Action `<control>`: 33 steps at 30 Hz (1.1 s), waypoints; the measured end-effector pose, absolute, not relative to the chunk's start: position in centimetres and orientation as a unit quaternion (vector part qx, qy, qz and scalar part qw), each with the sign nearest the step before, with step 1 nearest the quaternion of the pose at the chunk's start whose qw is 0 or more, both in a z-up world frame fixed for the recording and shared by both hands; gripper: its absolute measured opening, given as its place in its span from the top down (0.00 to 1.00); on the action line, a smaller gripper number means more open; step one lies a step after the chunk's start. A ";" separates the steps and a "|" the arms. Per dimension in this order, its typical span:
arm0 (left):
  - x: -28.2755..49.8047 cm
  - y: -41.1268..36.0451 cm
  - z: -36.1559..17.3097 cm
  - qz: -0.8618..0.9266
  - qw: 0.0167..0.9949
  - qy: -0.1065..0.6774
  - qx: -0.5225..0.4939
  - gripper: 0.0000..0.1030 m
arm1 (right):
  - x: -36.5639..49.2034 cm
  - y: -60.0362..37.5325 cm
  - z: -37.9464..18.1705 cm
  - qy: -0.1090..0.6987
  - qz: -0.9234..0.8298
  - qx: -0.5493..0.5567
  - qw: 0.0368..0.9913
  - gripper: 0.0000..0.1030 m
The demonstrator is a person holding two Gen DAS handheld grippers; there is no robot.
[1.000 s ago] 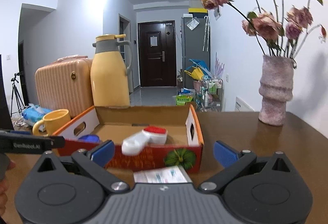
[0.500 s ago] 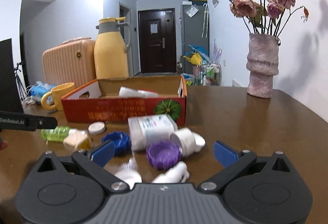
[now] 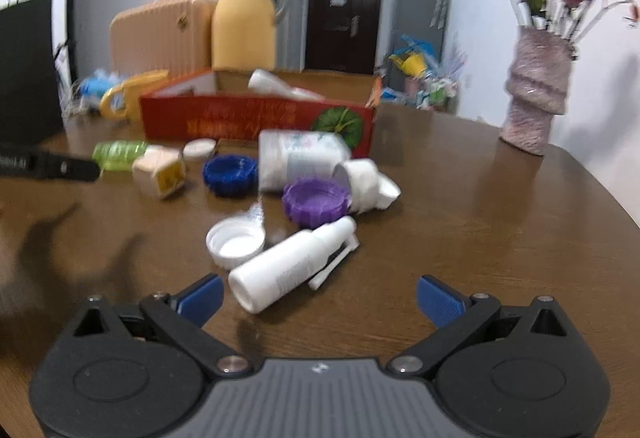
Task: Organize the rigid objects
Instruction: 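Move the right tool to the white spray bottle and close on it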
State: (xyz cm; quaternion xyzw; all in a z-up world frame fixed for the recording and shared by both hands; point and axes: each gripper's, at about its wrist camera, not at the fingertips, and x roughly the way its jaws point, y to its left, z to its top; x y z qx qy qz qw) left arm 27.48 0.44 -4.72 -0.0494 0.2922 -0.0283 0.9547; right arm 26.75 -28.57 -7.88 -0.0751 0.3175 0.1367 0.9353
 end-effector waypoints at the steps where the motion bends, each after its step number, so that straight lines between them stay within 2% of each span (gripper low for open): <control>1: 27.5 0.5 -4.7 -0.028 0.954 0.293 -0.050 0.00 | 27.0 -28.3 -8.0 0.322 0.142 -0.082 0.933 0.00; 15: 27.9 1.0 -4.9 -0.032 0.951 0.301 -0.062 0.00 | 32.1 -27.9 -8.8 0.332 0.143 -0.105 0.926 0.00; 20: 28.3 1.2 -5.2 -0.033 0.948 0.308 -0.071 0.00 | 30.8 -28.8 -8.0 0.321 0.176 -0.088 0.926 0.00; 26: 28.5 1.4 -5.3 -0.036 0.945 0.315 -0.076 0.00 | 28.3 -29.9 -8.4 0.330 0.184 -0.120 0.918 0.00; 33: 28.5 1.4 -5.3 -0.034 0.945 0.316 -0.076 0.00 | 30.0 -30.3 -8.5 0.323 0.169 -0.118 0.924 0.02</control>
